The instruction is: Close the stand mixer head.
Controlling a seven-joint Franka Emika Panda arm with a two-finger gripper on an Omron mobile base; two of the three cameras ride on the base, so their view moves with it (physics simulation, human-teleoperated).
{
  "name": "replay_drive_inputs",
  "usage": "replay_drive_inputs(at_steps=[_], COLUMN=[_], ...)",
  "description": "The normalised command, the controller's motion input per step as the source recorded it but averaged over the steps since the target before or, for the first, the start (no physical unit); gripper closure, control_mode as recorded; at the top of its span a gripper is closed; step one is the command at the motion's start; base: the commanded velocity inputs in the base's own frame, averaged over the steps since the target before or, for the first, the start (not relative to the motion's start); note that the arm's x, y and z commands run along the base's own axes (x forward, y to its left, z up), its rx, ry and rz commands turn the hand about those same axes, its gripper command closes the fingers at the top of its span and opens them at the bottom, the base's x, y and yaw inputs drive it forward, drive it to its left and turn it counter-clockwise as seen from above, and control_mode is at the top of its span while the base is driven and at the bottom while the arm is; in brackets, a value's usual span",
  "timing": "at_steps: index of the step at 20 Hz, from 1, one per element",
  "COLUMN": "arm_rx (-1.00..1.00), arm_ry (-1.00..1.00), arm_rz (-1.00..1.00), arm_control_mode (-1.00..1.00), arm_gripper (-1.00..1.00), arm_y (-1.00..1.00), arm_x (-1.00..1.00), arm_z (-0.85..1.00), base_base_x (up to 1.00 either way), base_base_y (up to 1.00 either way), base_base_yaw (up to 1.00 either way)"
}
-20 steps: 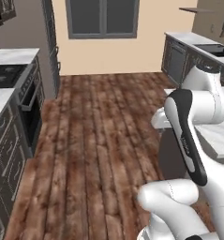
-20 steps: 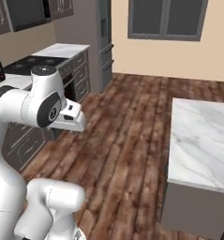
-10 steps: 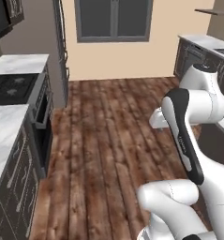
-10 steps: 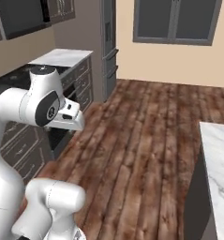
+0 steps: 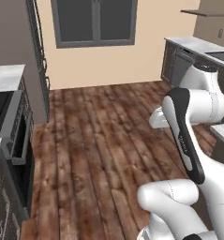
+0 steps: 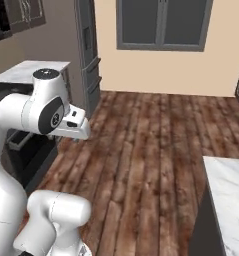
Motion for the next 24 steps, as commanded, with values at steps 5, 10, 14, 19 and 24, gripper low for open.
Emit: replay_drive_inputs(at_steps=[5, 10, 14, 19, 24], arm_rx=[0.00, 0.00, 0.00, 0.00, 0.00], arm_ry=[0.00, 0.00, 0.00, 0.00, 0.00], arm_rz=[0.00, 0.00, 0.00, 0.00, 0.00], arm_control_mode=[1.00, 1.00, 1.00, 1.00, 1.00], arm_gripper=[-1.00, -1.00, -1.00, -1.00, -1.00], arm_y=[0.00, 0.00, 0.00, 0.00, 0.00], arm_x=[0.00, 0.00, 0.00, 0.00, 0.00], arm_z=[0.00, 0.00, 0.00, 0.00, 0.00], base_base_x=[1.00, 1.00, 0.97, 0.54, 0.13], base_base_y=[0.18, 0.21, 0.24, 0.31, 0.27], base_base_yaw=[-0.28, -0.34, -0.35, -0.46, -0.59])
